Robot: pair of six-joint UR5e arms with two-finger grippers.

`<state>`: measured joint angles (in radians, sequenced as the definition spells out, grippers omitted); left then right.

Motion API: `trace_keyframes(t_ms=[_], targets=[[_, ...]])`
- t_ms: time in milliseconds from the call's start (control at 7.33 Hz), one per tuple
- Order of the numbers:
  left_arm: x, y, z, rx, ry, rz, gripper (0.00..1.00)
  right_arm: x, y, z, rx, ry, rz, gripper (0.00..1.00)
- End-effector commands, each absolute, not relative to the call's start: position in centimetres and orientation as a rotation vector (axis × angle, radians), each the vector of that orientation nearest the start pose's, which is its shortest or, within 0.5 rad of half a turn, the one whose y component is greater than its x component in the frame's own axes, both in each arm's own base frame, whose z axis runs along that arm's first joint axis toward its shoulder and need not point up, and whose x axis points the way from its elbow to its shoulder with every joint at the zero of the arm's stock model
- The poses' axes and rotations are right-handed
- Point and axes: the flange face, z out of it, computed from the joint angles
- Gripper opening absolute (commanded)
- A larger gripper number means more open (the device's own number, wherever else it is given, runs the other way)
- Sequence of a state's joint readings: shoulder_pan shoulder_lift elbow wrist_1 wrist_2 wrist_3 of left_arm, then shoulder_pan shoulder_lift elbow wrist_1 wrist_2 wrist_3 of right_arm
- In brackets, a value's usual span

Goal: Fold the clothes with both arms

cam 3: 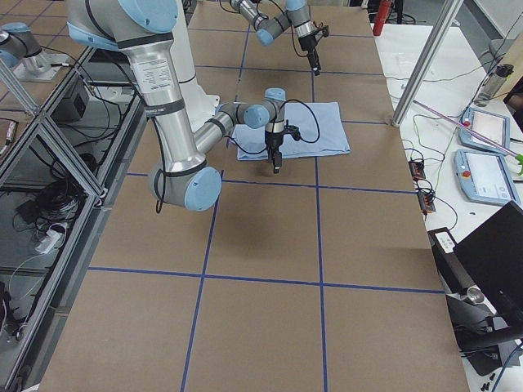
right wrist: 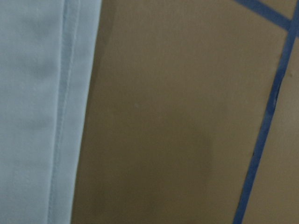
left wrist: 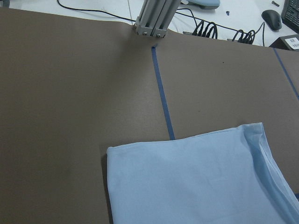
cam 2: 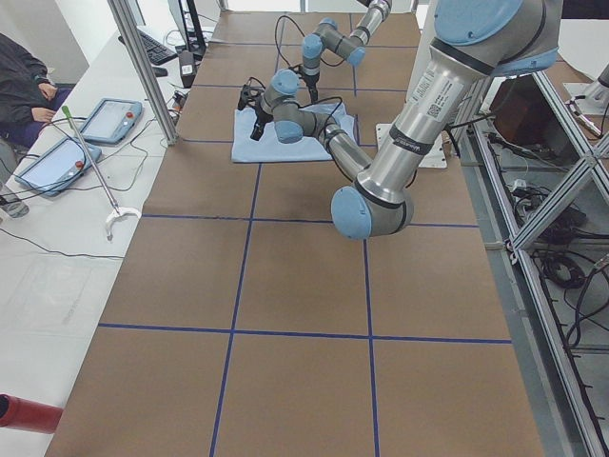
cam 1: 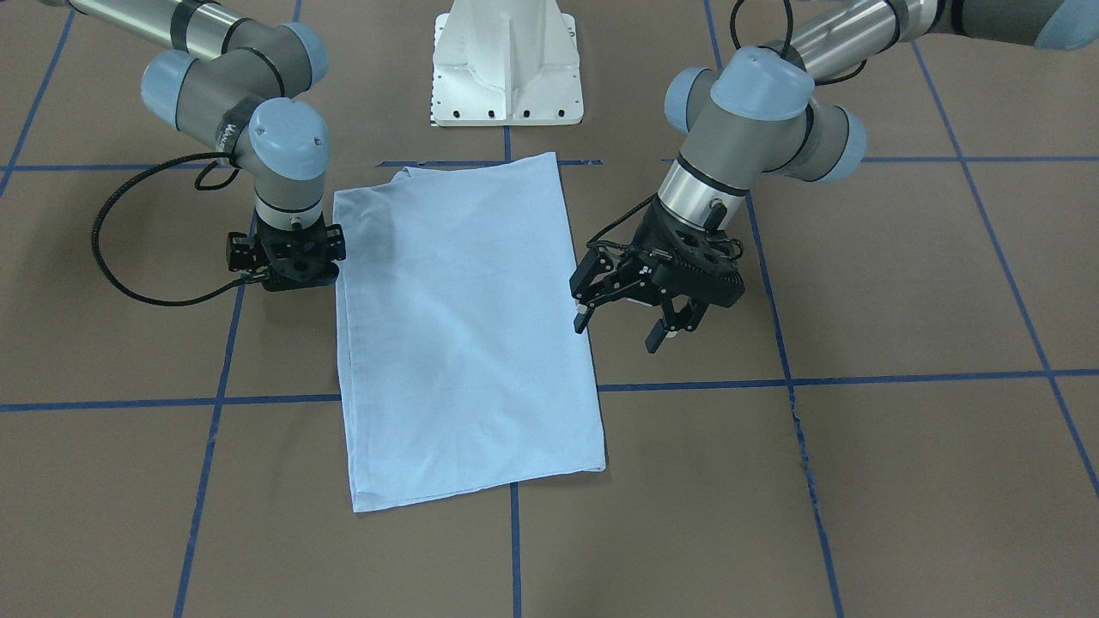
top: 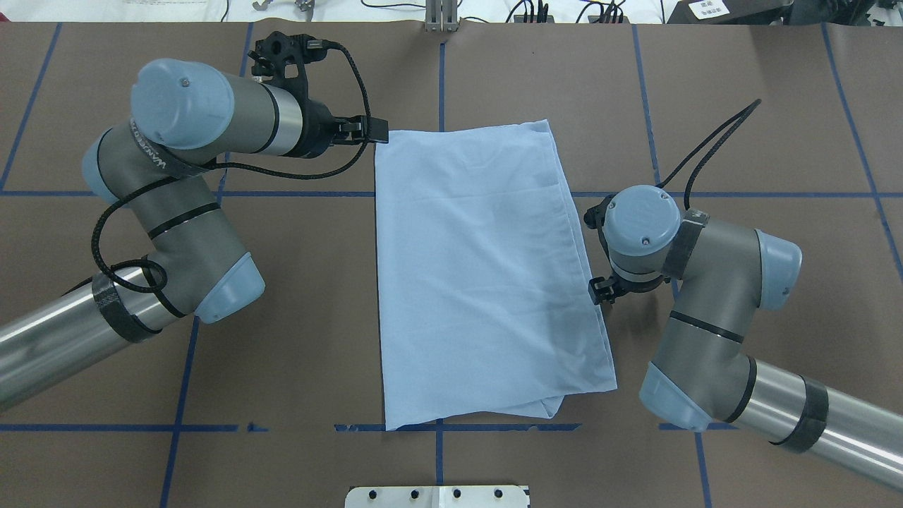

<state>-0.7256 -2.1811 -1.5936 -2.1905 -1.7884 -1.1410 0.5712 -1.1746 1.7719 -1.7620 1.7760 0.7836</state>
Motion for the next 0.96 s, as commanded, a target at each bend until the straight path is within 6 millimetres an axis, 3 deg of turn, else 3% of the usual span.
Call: trace_keyframes(t_ms=[0, 409, 546, 682, 819], targets=[[43.7, -53.7, 21.8, 0.523, 1.142, -0.115, 1.0, -44.9, -46.4, 33.0, 0.124, -0.53, -0.217, 1.0], [43.8, -53.1, 21.8, 0.488, 1.155, -0.131, 1.0, -45.7, -47.0, 29.1, 0.183, -0.658, -0.218, 1.0], [45.1, -50.8, 22.1, 0.258, 1.229, -0.197, 1.0, -44.5, -45.9, 27.6, 0.163, -0.728, -0.238, 1.0], [45.3, -49.2, 22.2, 0.114, 1.255, -0.28, 1.0, -43.6, -45.2, 27.4, 0.181, -0.758, -0.243, 1.0], [46.8, -43.5, 23.4, -0.002, 1.26, -0.305, 1.0, -42.3, -44.0, 26.7, 0.169, -0.791, -0.183, 1.0]])
